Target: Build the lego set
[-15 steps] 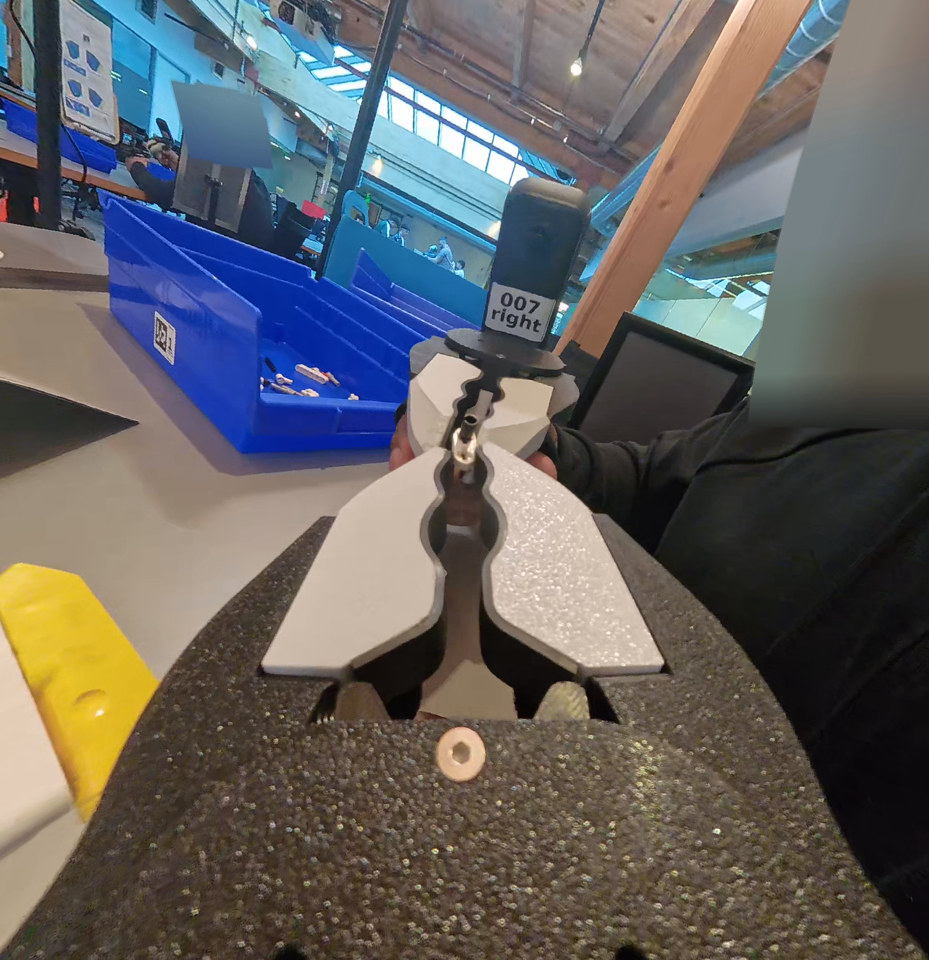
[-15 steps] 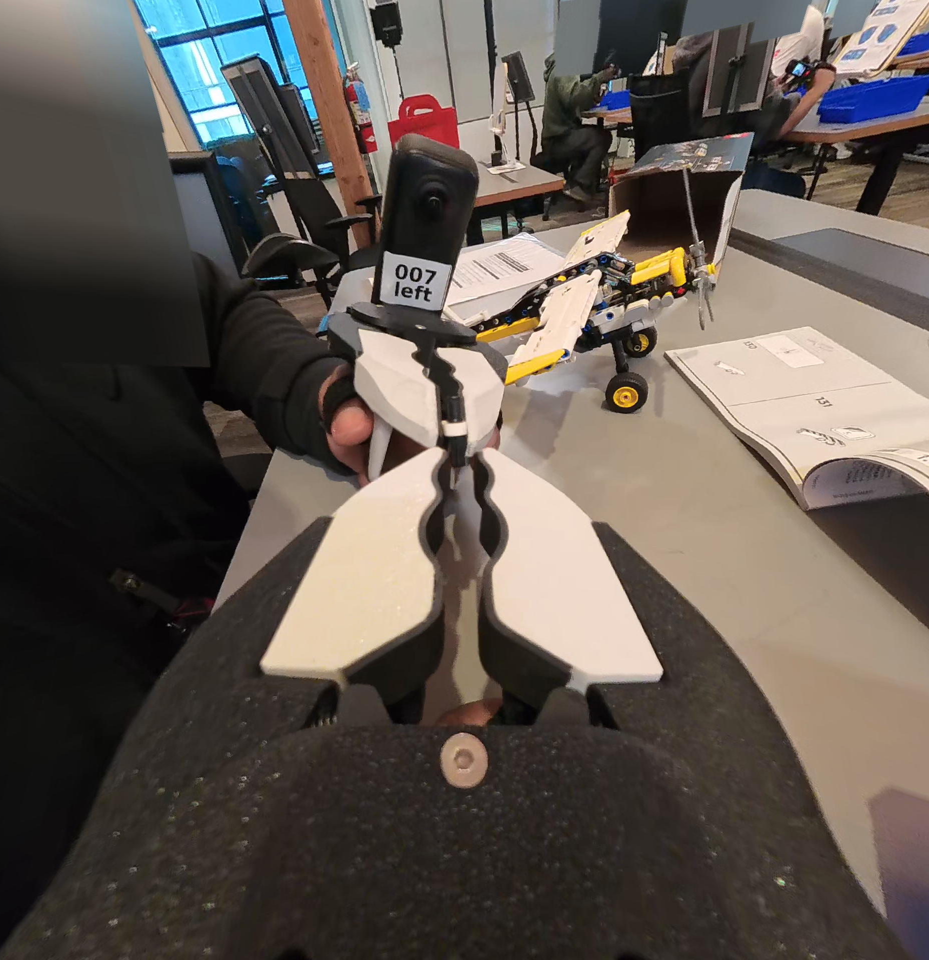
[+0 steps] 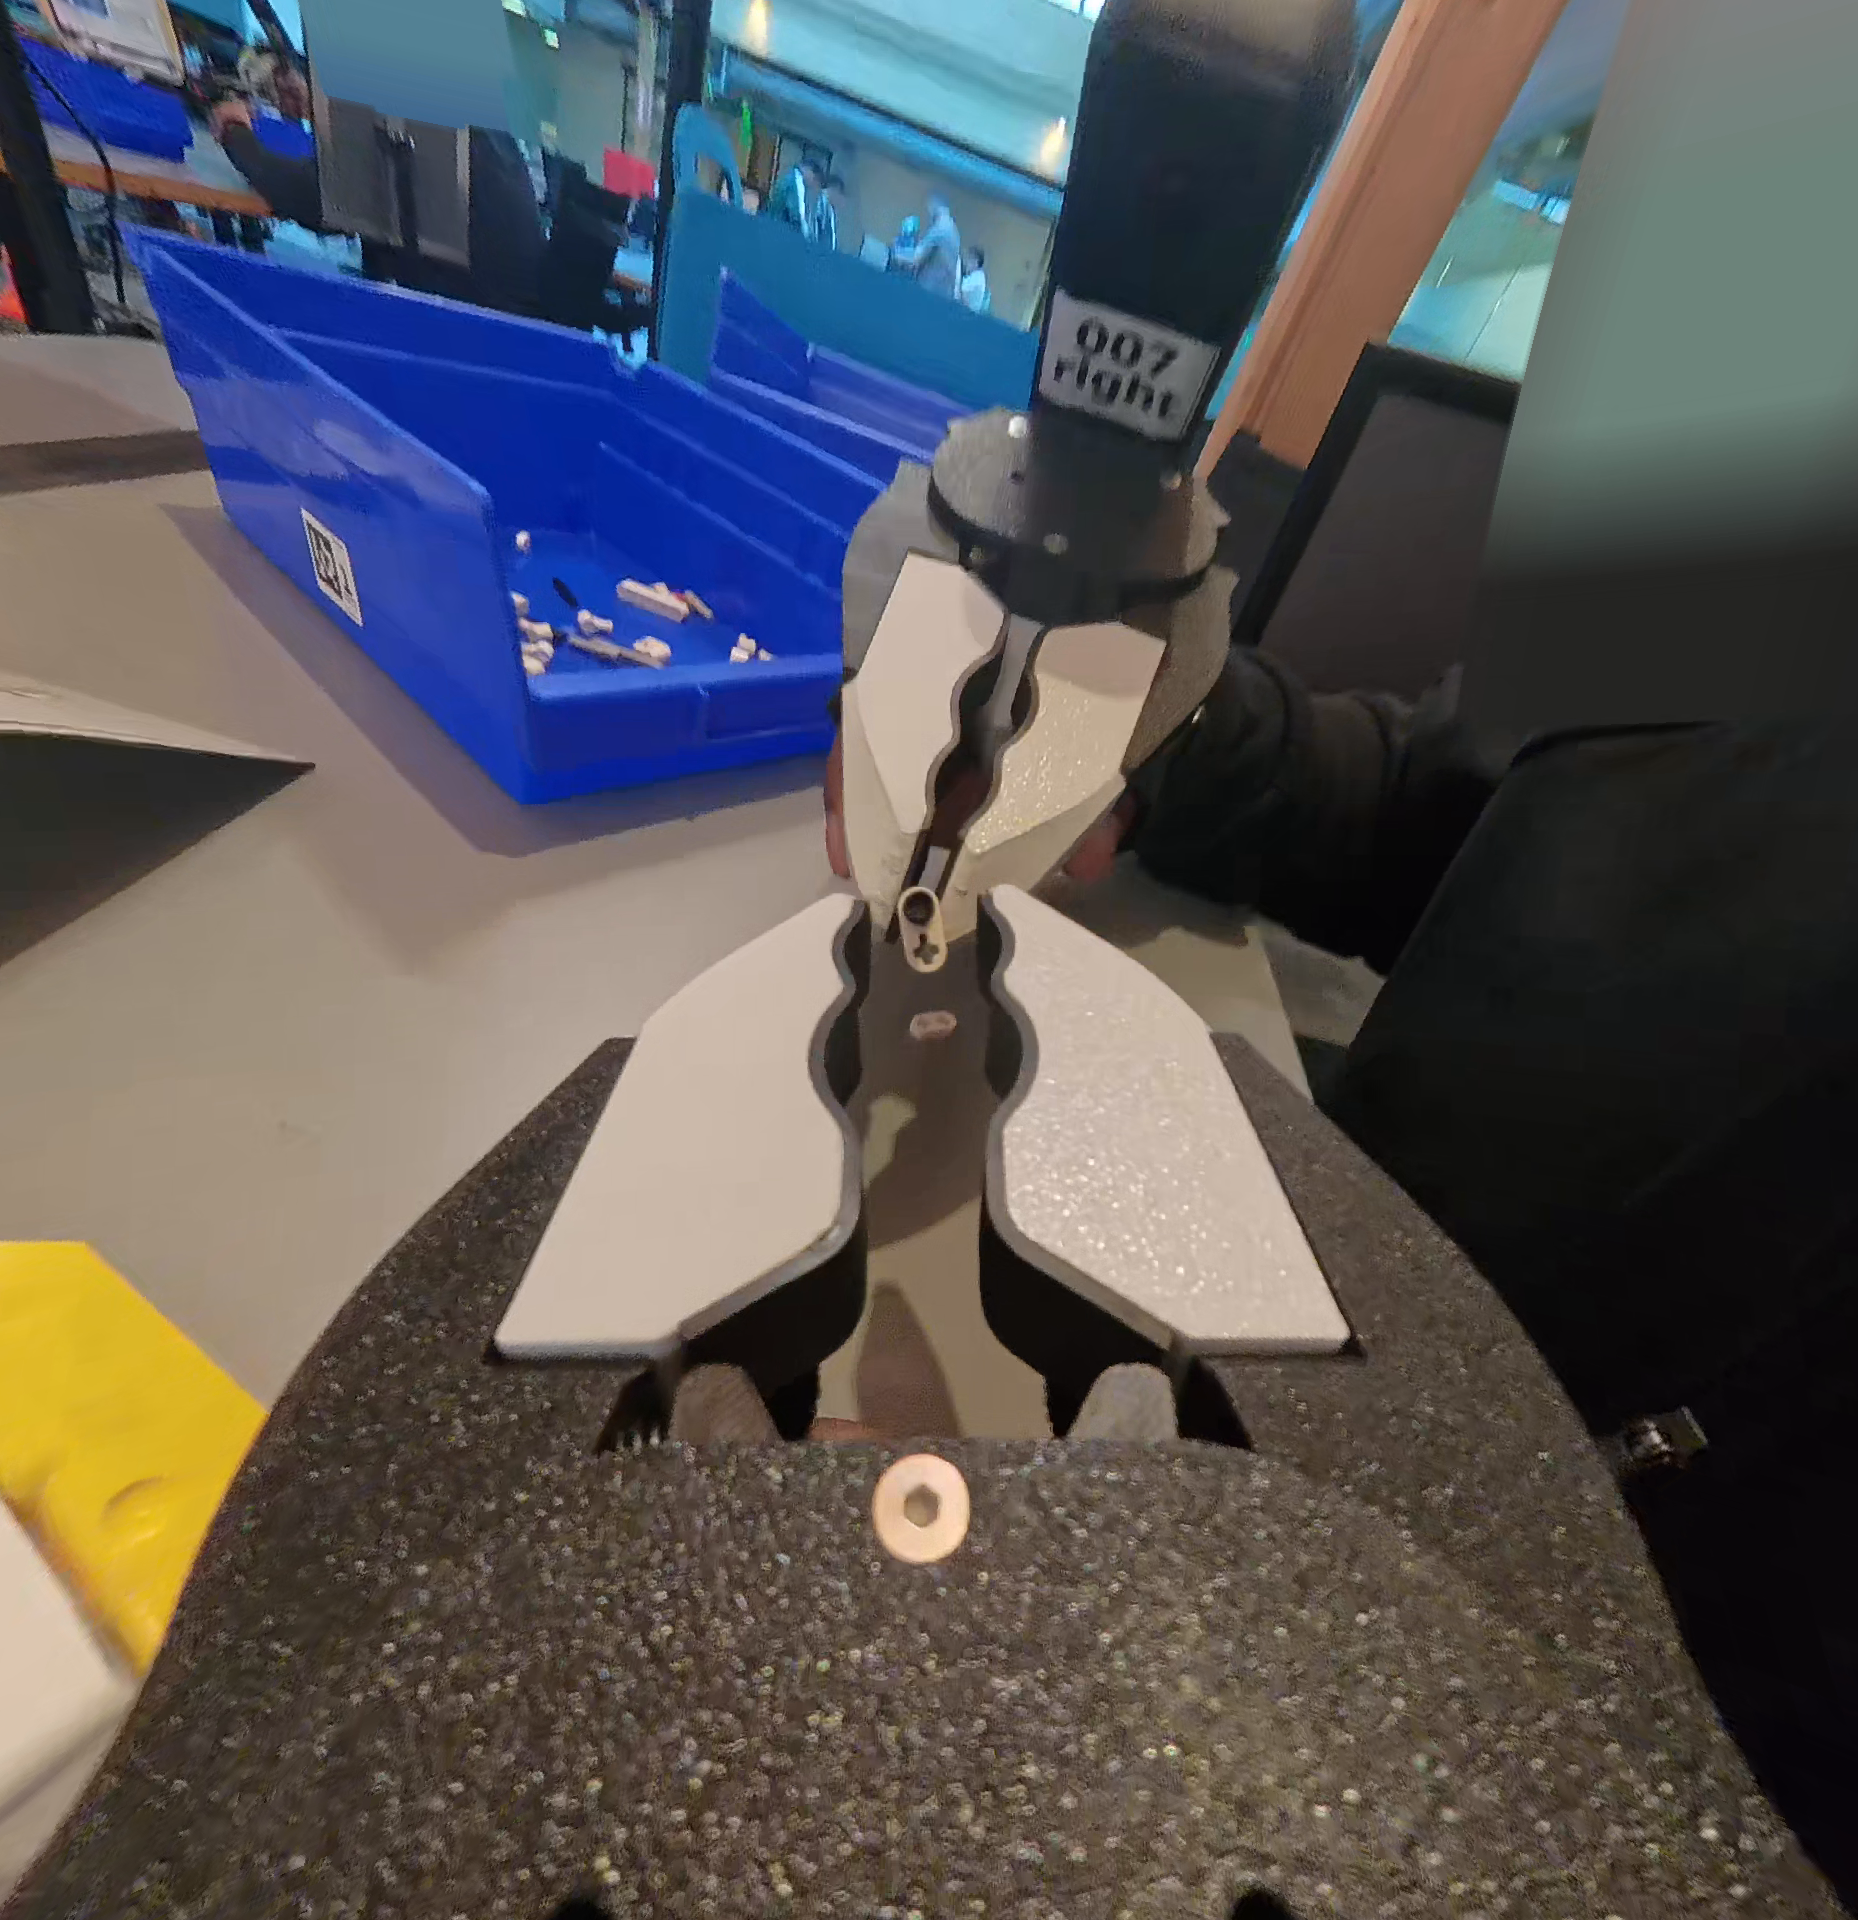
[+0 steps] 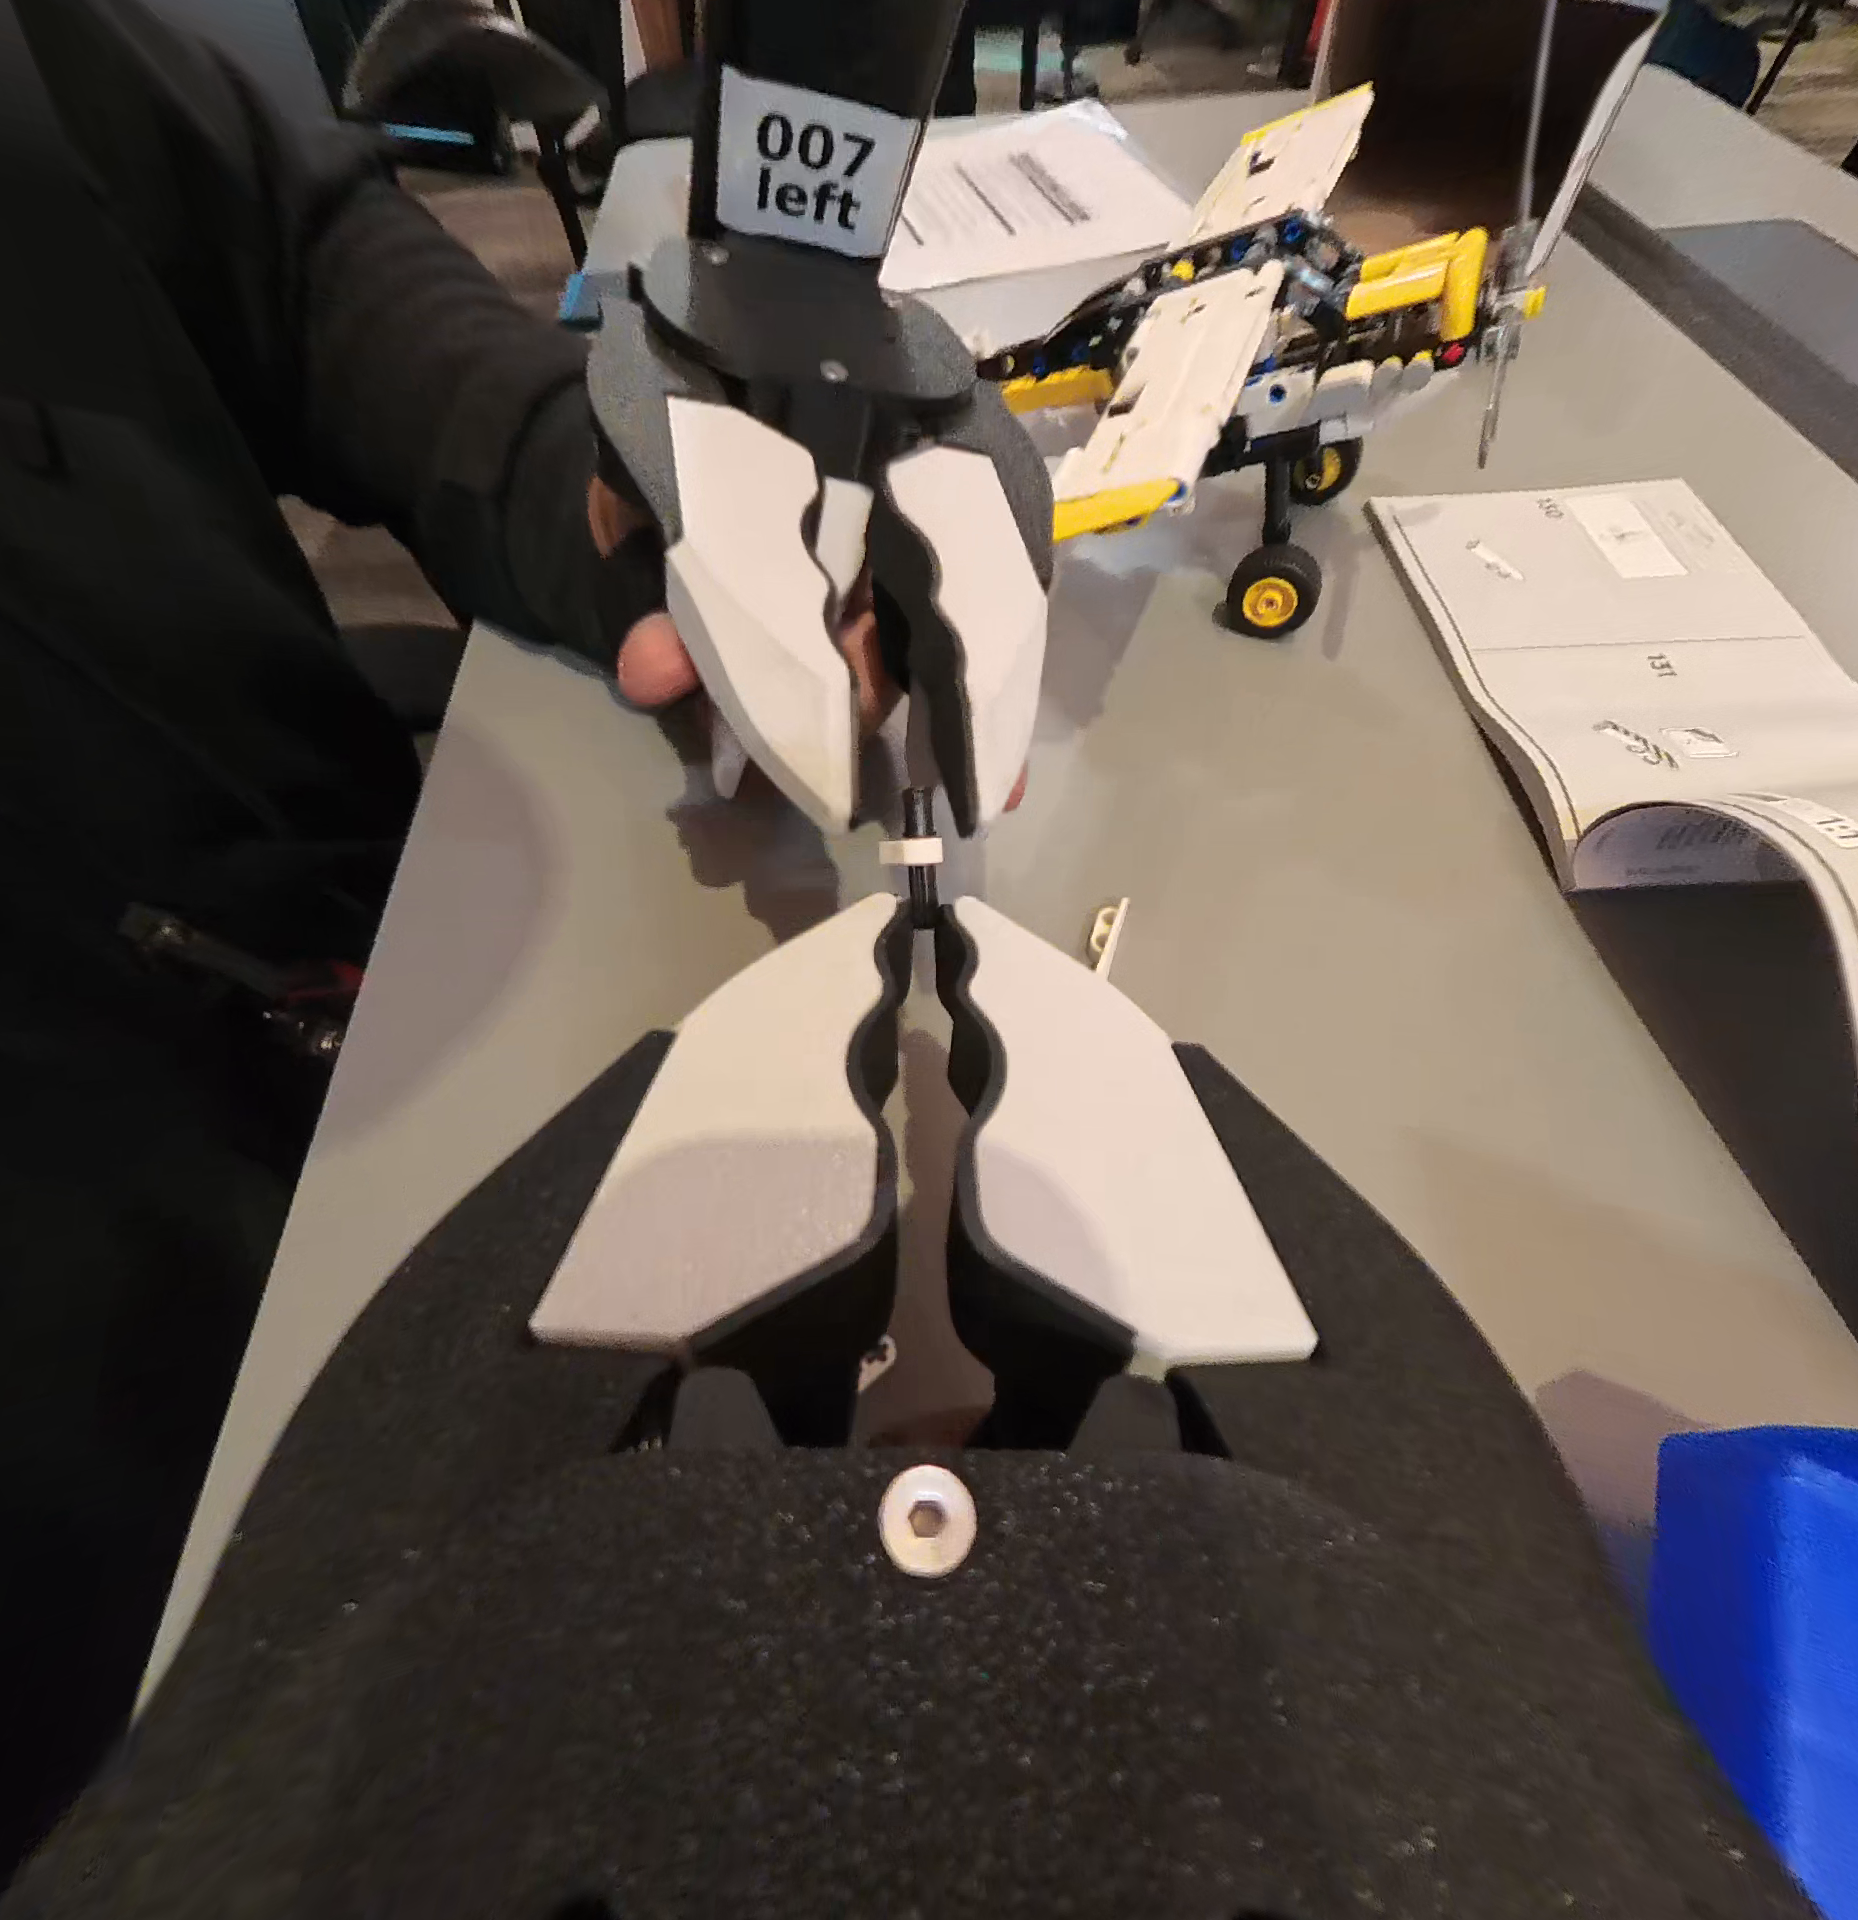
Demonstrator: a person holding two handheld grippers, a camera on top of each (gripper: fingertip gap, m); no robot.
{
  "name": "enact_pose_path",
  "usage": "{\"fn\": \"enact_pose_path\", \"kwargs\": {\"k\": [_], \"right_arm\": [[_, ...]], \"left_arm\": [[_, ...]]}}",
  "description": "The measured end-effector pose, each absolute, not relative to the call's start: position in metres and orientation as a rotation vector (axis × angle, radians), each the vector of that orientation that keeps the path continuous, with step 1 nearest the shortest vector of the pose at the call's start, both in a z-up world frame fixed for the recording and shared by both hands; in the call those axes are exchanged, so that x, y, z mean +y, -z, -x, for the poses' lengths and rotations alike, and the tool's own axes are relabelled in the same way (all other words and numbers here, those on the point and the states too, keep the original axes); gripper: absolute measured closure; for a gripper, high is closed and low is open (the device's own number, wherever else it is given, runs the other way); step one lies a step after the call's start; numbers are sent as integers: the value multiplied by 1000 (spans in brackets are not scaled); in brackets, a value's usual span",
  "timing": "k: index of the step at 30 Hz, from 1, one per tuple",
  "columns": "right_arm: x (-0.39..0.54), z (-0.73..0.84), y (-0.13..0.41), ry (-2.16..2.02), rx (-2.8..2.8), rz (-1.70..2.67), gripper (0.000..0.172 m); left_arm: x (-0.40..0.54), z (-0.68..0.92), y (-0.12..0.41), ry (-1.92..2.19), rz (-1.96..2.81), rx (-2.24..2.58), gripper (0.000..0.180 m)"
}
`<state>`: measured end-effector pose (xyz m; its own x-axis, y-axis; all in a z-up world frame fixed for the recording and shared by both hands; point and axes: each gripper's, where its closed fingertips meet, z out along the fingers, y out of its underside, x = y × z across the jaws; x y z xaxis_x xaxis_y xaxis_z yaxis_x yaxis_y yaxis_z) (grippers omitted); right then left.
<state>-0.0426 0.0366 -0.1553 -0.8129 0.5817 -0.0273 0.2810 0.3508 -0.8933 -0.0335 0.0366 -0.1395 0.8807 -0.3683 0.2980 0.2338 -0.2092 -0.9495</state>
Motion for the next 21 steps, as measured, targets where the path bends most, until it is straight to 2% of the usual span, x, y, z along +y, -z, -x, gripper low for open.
{"fn": "enact_pose_path", "kwargs": {"k": [21], "right_arm": [[38, 30, 178, -1222, -2477, 664, 168]], "left_arm": [[38, 21, 167, 432, 1876, 222, 170]]}}
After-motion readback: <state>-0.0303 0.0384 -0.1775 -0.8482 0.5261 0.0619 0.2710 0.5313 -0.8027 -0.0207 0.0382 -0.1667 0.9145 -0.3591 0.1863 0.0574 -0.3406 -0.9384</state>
